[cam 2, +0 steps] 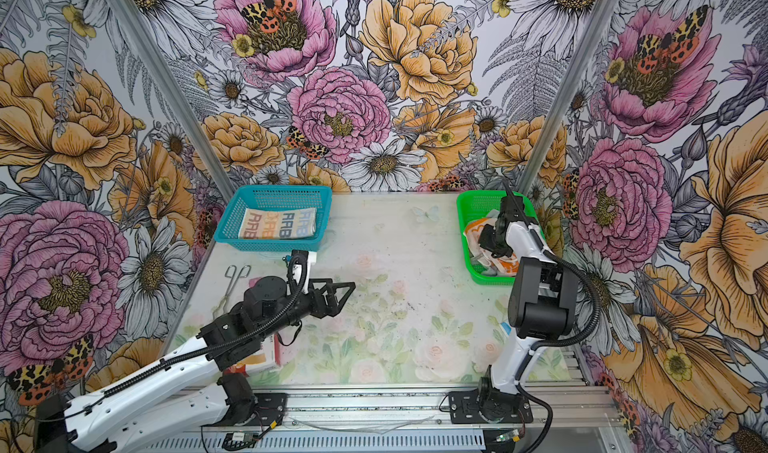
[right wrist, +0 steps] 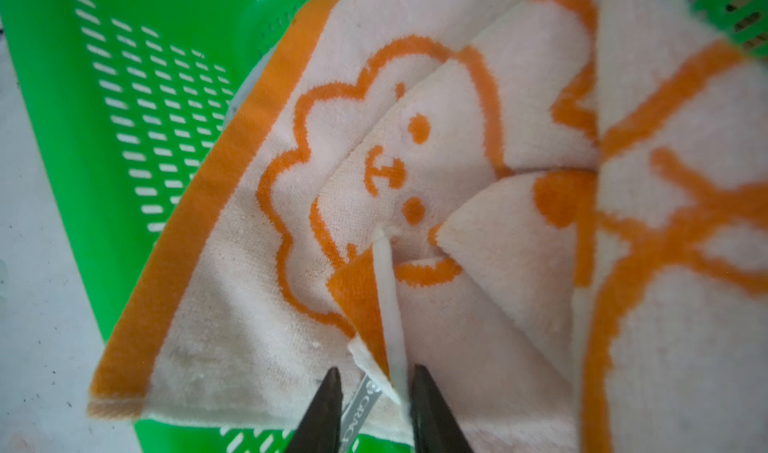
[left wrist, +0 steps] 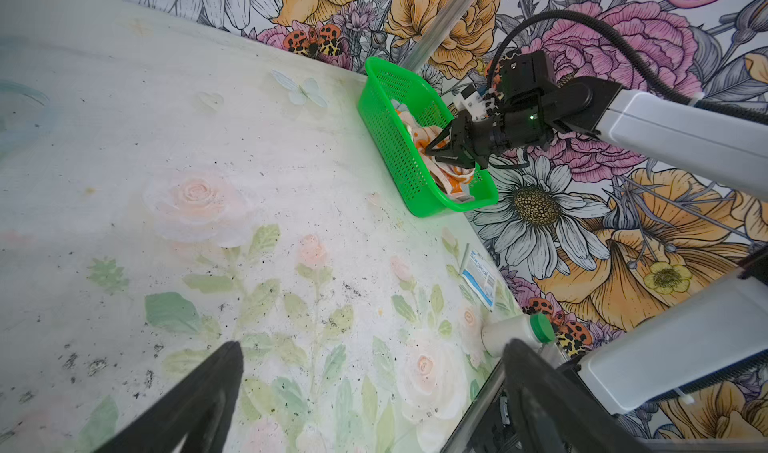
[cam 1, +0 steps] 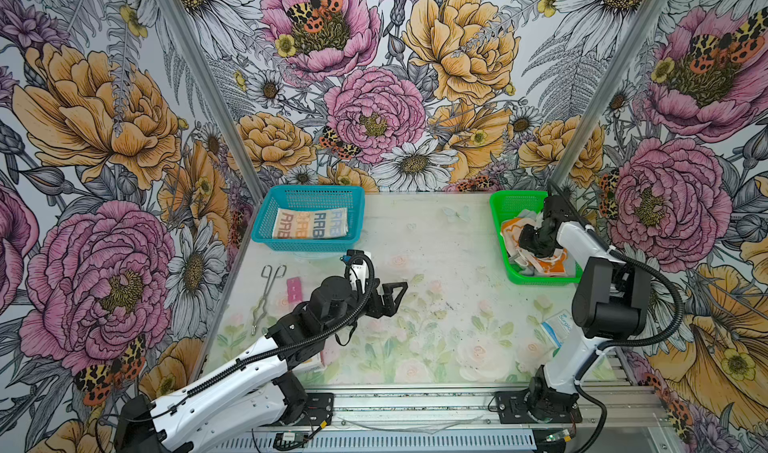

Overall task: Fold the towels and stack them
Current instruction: 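Grasp the orange lion-print towel in the green basket with the right gripper and lift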

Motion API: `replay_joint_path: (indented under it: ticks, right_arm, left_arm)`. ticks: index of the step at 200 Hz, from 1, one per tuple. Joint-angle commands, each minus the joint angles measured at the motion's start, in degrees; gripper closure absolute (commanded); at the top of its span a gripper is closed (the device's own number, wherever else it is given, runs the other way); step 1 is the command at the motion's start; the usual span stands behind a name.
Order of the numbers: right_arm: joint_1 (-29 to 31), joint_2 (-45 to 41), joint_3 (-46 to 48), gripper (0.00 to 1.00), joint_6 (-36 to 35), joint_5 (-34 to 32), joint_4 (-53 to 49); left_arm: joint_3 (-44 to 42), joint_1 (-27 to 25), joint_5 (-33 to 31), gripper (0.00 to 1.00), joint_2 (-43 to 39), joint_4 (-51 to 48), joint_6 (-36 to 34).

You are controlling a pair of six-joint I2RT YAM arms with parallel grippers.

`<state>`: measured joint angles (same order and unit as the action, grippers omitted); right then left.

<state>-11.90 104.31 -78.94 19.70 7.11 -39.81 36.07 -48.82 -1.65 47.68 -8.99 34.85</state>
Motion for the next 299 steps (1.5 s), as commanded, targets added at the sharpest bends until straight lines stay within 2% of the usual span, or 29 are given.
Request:
replay_joint_path:
  ticks: [1,18,38,41,49,55,77,100,113,133,148,154,167,192,212,229,260,276,285,299]
  right_arm:
    - [-0.04,-1.96,0.54,0.84,-0.11,-1.51,0.68]
    - [-0.12,-1.94,0.27,1.00,-0.36,-2.82,0.53]
    - [-0.14,-1.13,-0.23,1.00,-0.50,-5.44,0.11]
    - [-0.15,-0.94,-0.36,0.96,-0.67,-5.94,-0.05]
    - [-0.14,-0.50,-0.53,0.77,-1.06,-6.96,-0.21]
    - [-0.11,-0.22,-0.52,0.69,-1.37,-7.68,-0.22]
    - [0.03,0.99,-0.91,0.55,-1.77,-9.21,-0.13]
    - [0.12,2.34,-1.95,0.52,-1.86,-9.92,-0.10]
    - [0.12,3.20,-2.68,0.55,-1.77,-9.93,-0.14]
    - [0.10,4.36,-3.58,0.68,-1.61,-9.79,-0.15]
    - [0.11,5.01,-4.03,0.71,-1.77,-9.19,-0.20]
    - [0.12,5.19,-4.28,0.77,-1.82,-9.01,-0.24]
    - [0.12,4.66,-4.60,1.00,-1.78,-8.53,-0.77]
    - [0.38,-0.90,-5.00,1.00,-1.59,-7.22,-1.55]
    - [2.03,-6.34,-9.88,1.00,-2.10,-8.08,-5.31]
    - [3.85,-8.12,-18.24,1.00,-1.74,-2.99,-8.19]
    - [8.43,-2.90,-41.86,1.00,1.58,13.53,-13.80]
    - [11.68,-0.23,-51.70,1.00,3.96,24.29,-13.64]
    - [14.48,0.40,-55.49,1.00,4.46,28.75,-13.56]
    - [19.05,-1.00,-56.23,1.00,2.06,32.85,-12.94]
  left_arm:
    - [-0.82,0.45,0.76,0.01,-0.48,2.24,1.44]
    - [-1.26,0.46,0.82,0.01,-1.03,2.52,1.71]
    - [-1.69,0.47,0.97,0.01,-2.00,2.33,2.22]
    - [-1.79,0.45,0.95,0.01,-2.20,2.20,2.31]
    - [-1.93,0.48,0.86,0.01,-2.76,1.99,2.46]
    - [-2.14,0.48,0.72,0.01,-3.22,1.79,2.57]
    - [-2.74,0.47,0.43,0.01,-4.59,0.87,2.76]
    - [-2.94,0.48,0.16,0.01,-5.23,0.18,2.77]
    - [-2.94,0.53,0.17,0.01,-5.29,0.11,2.85]
    - [-3.12,0.55,0.09,0.01,-5.35,0.07,2.99]
    - [-3.25,0.54,-0.09,0.01,-5.81,-0.20,3.11]
    - [-3.44,0.55,-0.20,0.01,-6.07,-0.16,3.15]
    - [-3.88,0.53,-0.51,0.01,-6.92,-0.23,3.57]
    - [-4.55,0.57,-0.81,0.01,-8.20,-0.59,3.86]
    - [-4.85,0.56,-0.90,0.01,-8.17,-0.31,3.89]
    - [-4.95,0.56,-0.87,0.01,-7.71,0.33,3.54]
    - [-4.52,0.61,-1.34,0.01,-8.06,0.16,2.85]
    - [-4.17,0.48,-1.71,0.01,-9.20,-1.39,2.68]
    - [-4.17,0.39,-2.38,0.01,-10.30,-2.57,2.68]
    - [-4.50,0.25,-3.21,0.01,-12.32,-4.11,2.63]
